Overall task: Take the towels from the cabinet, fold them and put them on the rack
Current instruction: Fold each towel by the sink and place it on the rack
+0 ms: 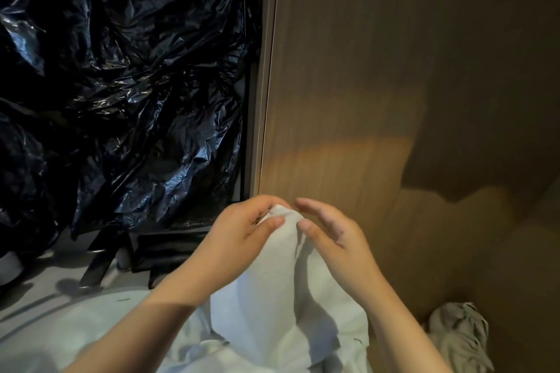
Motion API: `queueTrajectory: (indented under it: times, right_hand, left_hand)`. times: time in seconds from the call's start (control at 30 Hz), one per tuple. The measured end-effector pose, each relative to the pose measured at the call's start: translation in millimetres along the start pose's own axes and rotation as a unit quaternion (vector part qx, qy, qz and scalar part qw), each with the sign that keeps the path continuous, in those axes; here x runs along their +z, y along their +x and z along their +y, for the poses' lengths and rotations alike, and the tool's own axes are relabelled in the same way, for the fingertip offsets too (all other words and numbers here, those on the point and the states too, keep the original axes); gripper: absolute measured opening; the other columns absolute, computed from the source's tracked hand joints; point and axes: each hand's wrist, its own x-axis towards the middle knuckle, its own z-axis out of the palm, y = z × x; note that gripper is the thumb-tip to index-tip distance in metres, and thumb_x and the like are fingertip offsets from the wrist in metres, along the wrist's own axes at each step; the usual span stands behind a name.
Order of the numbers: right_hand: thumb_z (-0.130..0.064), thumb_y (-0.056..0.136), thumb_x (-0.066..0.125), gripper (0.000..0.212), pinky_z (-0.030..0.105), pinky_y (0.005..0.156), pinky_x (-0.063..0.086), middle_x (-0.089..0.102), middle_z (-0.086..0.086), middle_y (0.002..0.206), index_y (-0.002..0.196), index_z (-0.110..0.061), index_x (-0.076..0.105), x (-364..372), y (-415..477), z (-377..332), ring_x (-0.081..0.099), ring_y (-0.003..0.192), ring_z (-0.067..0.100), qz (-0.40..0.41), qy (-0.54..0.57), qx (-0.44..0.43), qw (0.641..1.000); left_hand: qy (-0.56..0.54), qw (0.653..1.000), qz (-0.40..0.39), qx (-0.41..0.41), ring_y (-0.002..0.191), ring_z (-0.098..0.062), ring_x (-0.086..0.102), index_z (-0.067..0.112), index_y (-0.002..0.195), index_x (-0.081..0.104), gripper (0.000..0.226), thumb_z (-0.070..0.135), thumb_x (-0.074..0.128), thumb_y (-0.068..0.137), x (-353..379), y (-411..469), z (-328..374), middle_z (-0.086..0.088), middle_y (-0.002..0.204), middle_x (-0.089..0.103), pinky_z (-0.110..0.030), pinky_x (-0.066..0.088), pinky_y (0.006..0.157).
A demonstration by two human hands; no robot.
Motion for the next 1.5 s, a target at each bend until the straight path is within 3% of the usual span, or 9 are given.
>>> queueTrajectory:
  times: [0.2,0.37,0.6,0.73,0.97,1.23,1.3,1.43,1.5]
  right_hand:
    - [-0.034,0.096,0.058,0.015,0.015,0.068,0.047,0.069,-0.010,0.083,0.087,-0.032,0.070,5,-8,1,0.062,0.079,0.004,-0.021,0.049,-0.011,0.999]
    - [-0.043,0.093,0.054,0.020,0.023,0.066,0.049,0.065,-0.008,0.082,0.087,-0.029,0.066,10,-15,3,0.061,0.079,0.010,0.040,0.043,-0.004,0.998]
    - [-0.031,0.093,0.063,0.013,0.015,0.061,0.045,0.066,-0.011,0.075,0.081,-0.032,0.069,3,-4,-12,0.061,0.072,0.006,-0.002,0.033,-0.025,0.999]
    - [-0.026,0.094,0.063,0.011,0.016,0.060,0.048,0.067,-0.011,0.078,0.084,-0.028,0.069,-2,-4,-11,0.064,0.076,0.009,0.040,0.030,-0.034,0.998]
    - [-0.023,0.095,0.063,0.024,0.014,0.055,0.043,0.059,-0.005,0.067,0.071,-0.025,0.060,-16,3,-9,0.058,0.067,0.014,0.150,-0.027,-0.072,0.986]
    - [-0.029,0.096,0.060,0.023,0.006,0.056,0.042,0.057,-0.022,0.065,0.074,-0.034,0.056,-40,13,-23,0.058,0.068,0.001,0.245,-0.057,-0.130,0.959]
    - [-0.028,0.097,0.060,0.030,0.004,0.055,0.040,0.056,-0.025,0.063,0.070,-0.037,0.051,-48,17,-29,0.057,0.066,-0.002,0.255,-0.075,-0.148,0.953]
    - [-0.028,0.097,0.060,0.032,0.004,0.057,0.040,0.055,-0.025,0.062,0.067,-0.035,0.049,-55,30,-38,0.057,0.067,-0.001,0.265,-0.081,-0.158,0.948]
    - [-0.030,0.097,0.059,0.031,0.002,0.058,0.039,0.055,-0.027,0.063,0.068,-0.035,0.050,-62,41,-48,0.057,0.068,-0.003,0.284,-0.091,-0.172,0.939]
  left_hand:
    - [-0.069,0.991,0.063,-0.098,0.077,-0.009,0.069,0.034,0.101,0.066,0.020,0.026,0.073,0.084,6,-13,-1,0.008,0.081,0.074,-0.025,0.055,0.072]
    - [-0.117,0.975,0.100,-0.161,0.074,-0.011,0.068,0.038,0.086,0.065,0.021,0.020,0.075,0.082,14,-36,-12,0.005,0.078,0.073,-0.024,0.054,0.071]
    - [-0.080,0.988,0.097,-0.093,0.071,-0.004,0.061,0.033,0.087,0.061,0.021,0.017,0.072,0.084,25,-39,-4,0.011,0.075,0.066,-0.011,0.046,0.065]
    - [-0.034,0.995,0.048,-0.076,0.076,-0.008,0.059,0.027,0.082,0.066,0.007,0.029,0.073,0.084,22,-37,-4,0.011,0.079,0.064,-0.015,0.046,0.066]
    - [-0.015,0.994,-0.033,-0.106,0.075,-0.017,0.058,0.008,0.074,0.070,0.055,0.061,0.059,0.074,18,-42,-15,-0.006,0.079,0.063,-0.037,0.049,0.073]
    - [0.049,0.983,-0.088,-0.153,0.065,-0.014,0.056,0.007,0.060,0.063,0.048,0.051,0.067,0.081,3,-41,-33,-0.003,0.071,0.058,-0.027,0.046,0.061]
    - [0.063,0.985,-0.082,-0.138,0.067,-0.019,0.055,0.000,0.062,0.060,0.056,0.052,0.066,0.080,1,-39,-35,-0.012,0.075,0.058,-0.033,0.047,0.069]
    - [0.167,0.982,-0.055,-0.072,0.079,-0.008,0.052,0.011,0.075,0.073,0.041,0.050,0.063,0.084,0,-30,-38,0.002,0.079,0.060,-0.022,0.042,0.076]
    - [0.227,0.973,0.014,-0.030,0.087,-0.014,0.050,0.013,0.084,0.076,0.033,0.044,0.065,0.085,-2,-19,-34,0.002,0.084,0.061,-0.022,0.038,0.078]
